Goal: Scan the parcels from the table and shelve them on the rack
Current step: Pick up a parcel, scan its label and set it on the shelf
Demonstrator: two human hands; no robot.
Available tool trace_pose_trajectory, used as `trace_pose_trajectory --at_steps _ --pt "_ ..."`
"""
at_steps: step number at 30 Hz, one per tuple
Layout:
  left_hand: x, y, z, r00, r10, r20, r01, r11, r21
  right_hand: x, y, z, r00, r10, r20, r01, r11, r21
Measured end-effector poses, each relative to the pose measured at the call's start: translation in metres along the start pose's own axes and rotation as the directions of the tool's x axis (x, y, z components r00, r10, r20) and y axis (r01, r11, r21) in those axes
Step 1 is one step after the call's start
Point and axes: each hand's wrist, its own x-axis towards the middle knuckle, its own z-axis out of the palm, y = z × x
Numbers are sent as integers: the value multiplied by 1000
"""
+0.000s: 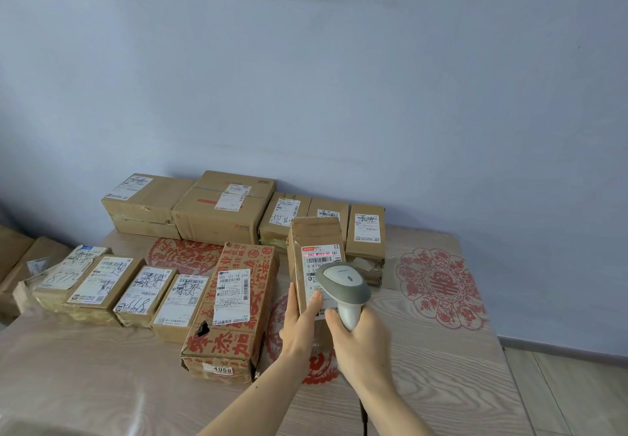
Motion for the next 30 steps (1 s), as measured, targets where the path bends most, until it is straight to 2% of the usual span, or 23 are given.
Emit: trace_pose_trajectory --at_steps 21,30 --pt "-12 7 -3 999 -42 -6 42 998 -36 -5 3 0 1000 -1 0 1 1000 -23" --pt "-21 27 -3 999 -26 46 32 992 -122 5 1 -8 991 1 -131 4 999 40"
